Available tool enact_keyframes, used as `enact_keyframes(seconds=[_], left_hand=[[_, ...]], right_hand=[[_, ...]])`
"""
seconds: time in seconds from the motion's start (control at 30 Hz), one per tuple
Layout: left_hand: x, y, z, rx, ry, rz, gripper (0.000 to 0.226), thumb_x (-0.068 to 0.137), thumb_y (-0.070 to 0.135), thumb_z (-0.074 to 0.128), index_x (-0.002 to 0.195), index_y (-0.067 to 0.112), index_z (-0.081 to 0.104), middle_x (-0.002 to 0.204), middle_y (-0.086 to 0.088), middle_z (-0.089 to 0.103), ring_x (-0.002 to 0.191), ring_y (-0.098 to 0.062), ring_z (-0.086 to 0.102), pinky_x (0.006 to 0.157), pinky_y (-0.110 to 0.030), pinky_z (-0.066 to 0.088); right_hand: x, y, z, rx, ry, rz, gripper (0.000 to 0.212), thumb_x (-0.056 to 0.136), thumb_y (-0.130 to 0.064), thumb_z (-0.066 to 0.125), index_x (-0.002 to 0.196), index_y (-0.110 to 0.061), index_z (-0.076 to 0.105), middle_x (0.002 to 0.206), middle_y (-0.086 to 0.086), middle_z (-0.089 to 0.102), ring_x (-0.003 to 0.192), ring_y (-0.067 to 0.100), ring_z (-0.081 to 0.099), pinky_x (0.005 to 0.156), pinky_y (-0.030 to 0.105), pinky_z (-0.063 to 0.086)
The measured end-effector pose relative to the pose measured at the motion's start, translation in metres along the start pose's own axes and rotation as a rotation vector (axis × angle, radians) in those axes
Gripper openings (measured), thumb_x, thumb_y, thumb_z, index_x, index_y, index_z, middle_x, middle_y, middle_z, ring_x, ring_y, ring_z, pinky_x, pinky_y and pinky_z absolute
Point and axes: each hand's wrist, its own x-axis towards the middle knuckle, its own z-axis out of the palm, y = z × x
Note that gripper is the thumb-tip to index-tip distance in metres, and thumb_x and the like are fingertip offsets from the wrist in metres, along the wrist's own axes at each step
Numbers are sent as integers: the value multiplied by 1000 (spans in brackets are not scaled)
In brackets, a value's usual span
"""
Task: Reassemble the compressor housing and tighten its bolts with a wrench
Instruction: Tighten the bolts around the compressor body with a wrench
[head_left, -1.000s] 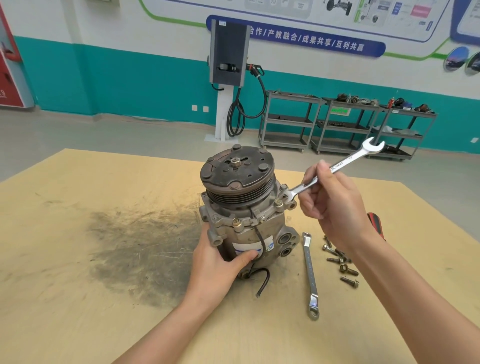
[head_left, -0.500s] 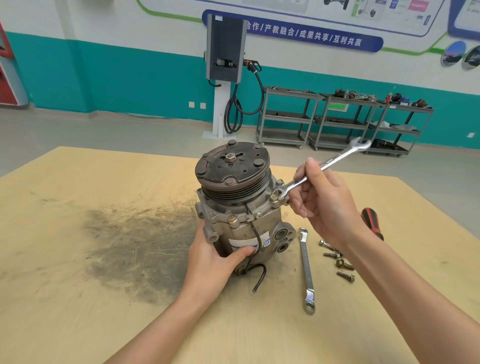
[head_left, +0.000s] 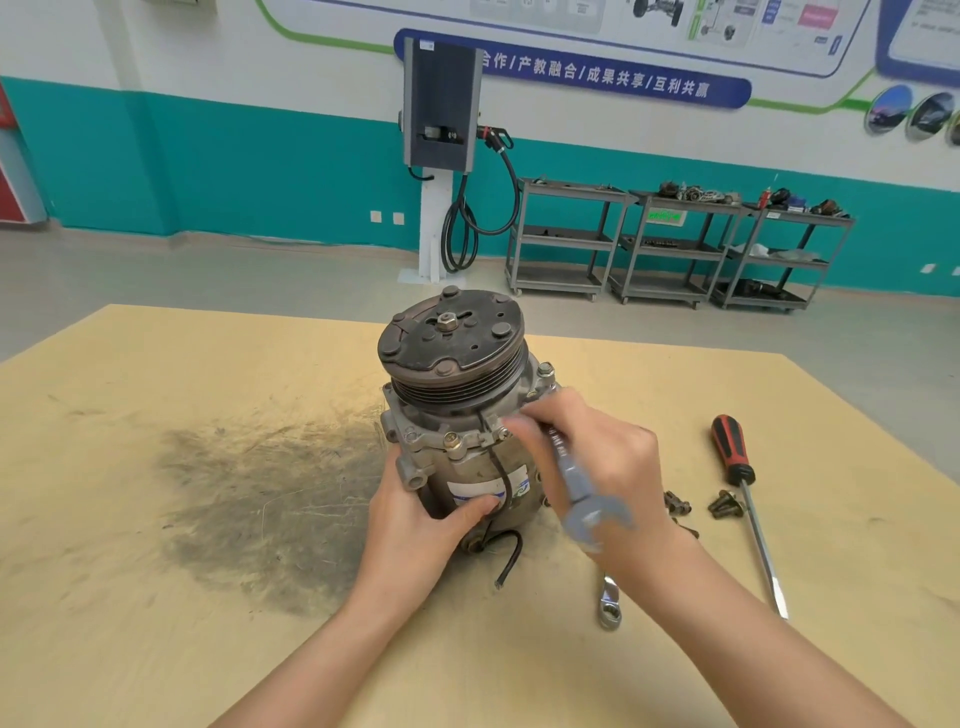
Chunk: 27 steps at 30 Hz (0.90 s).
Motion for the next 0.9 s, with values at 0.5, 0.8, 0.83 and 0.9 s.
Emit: enact_keyframes(seconds=[0.5,0.8,0.83,0.9], left_hand=[[0,1,0,-7,-5,3,62,63,20,90,107,38,52,103,43,60,100,21,54,78,4,37],[0,0,-1,-10,-6,0,63,63,21,90,110,36,52,107,39,62,104,16,56,82,1,40],[0,1,-1,-8,-5,1,63,63,22,90,110,37,52,107,39,61,104,16,56,82,2,39],[0,1,-1,-10,-7,8,63,63,22,90,110,39,52,108,40,60,104,17,55,82,2,38]], right_hand=[[40,36,-17,993,-163,1051,41,106,-27,29,79,-6,51,45,4,41,35,11,31,40,25,18],[32,38,-8,1079,-202,1026,39,105,-28,32,79,-7,53,45,3,43,35,11,31,40,23,17],[26,34,-7,1035,-146,985,38,104,-29,33,80,-8,52,46,2,43,36,11,32,39,21,20],[14,24,-5,898,-21,825,34,103,-30,37,81,-9,51,48,-2,45,39,10,37,40,17,29]])
